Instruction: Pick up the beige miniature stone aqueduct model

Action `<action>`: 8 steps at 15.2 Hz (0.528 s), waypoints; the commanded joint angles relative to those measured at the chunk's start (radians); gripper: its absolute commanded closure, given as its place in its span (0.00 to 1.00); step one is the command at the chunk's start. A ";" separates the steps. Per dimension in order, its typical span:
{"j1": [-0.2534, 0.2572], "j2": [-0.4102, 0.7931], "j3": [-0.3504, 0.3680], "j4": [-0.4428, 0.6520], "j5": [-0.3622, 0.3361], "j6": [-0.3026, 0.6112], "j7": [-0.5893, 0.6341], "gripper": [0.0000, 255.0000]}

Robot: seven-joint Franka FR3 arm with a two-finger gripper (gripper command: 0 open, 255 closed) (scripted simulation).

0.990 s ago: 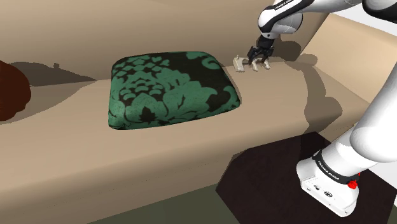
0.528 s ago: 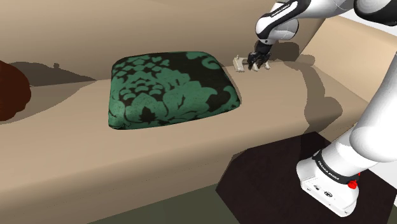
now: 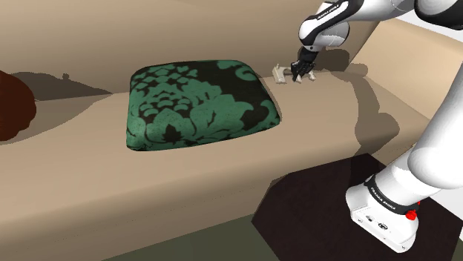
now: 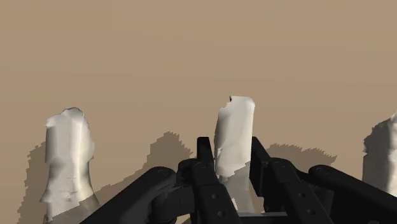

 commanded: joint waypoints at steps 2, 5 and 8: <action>0.003 0.000 0.002 0.011 -0.002 -0.024 0.003 1.00; 0.006 -0.025 -0.004 0.020 -0.013 -0.056 0.011 1.00; 0.010 -0.048 -0.009 0.031 -0.024 -0.089 0.018 1.00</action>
